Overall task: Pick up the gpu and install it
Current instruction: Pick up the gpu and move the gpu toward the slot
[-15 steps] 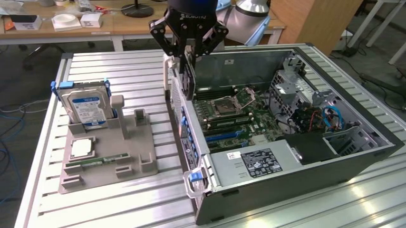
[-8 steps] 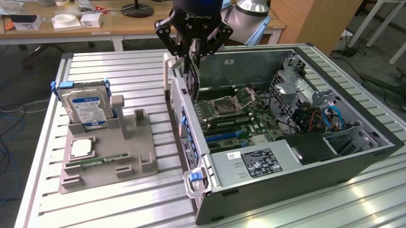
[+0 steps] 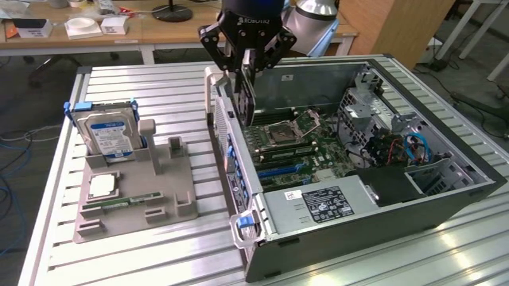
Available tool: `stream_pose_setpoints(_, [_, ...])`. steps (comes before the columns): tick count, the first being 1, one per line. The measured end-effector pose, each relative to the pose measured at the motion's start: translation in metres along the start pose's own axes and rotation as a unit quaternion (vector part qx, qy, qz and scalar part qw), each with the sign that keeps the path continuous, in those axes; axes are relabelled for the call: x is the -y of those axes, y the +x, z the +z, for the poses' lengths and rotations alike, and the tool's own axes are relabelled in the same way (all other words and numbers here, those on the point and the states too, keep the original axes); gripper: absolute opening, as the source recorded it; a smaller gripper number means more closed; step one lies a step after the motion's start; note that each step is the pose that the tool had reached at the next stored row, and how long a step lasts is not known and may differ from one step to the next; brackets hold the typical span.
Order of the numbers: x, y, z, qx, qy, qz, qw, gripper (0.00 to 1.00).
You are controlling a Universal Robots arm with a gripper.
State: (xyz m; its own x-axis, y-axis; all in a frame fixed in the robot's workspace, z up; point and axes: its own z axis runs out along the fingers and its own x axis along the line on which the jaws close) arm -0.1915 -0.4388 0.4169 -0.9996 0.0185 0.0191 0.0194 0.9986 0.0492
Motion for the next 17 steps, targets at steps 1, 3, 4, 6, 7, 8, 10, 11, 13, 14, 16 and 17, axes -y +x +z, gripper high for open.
stream_pose_setpoints(1, [-0.0002,-0.0005,0.0,0.0,0.0016,0.0,1.0,0.26])
stream_pose_setpoints(3, [-0.0004,-0.0017,0.0,-0.0001,0.005,0.0,1.0,0.26])
stream_pose_setpoints(4, [-0.0004,-0.0021,0.0,0.0,0.0063,0.0,1.0,0.26])
stream_pose_setpoints(6, [-0.0004,-0.003,-0.0001,0.0,0.0078,0.0,1.0,0.26])
stream_pose_setpoints(7, [-0.0004,-0.0032,0.0,0.0,0.0079,0.0,1.0,0.26])
stream_pose_setpoints(8, [-0.0004,-0.0033,-0.0001,0.0,0.008,0.0,1.0,0.26])
stream_pose_setpoints(10, [-0.0005,-0.0042,-0.0001,0.0,0.0082,0.0,1.0,0.26])
stream_pose_setpoints(11, [-0.0007,-0.0046,-0.0001,0.0,0.0091,0.0,1.0,0.26])
stream_pose_setpoints(13, [-0.0011,-0.0054,-0.0001,0.0,0.0113,0.0,0.9999,0.26])
stream_pose_setpoints(14, [-0.0012,-0.0059,0.0,0.0001,0.0122,0.0,0.9999,0.26])
stream_pose_setpoints(16, [-0.0019,-0.0068,-0.0001,0.0,0.0147,0.0,0.9999,0.26])
stream_pose_setpoints(17, [-0.0021,-0.007,-0.0001,0.0,0.0152,0.0,0.9999,0.26])
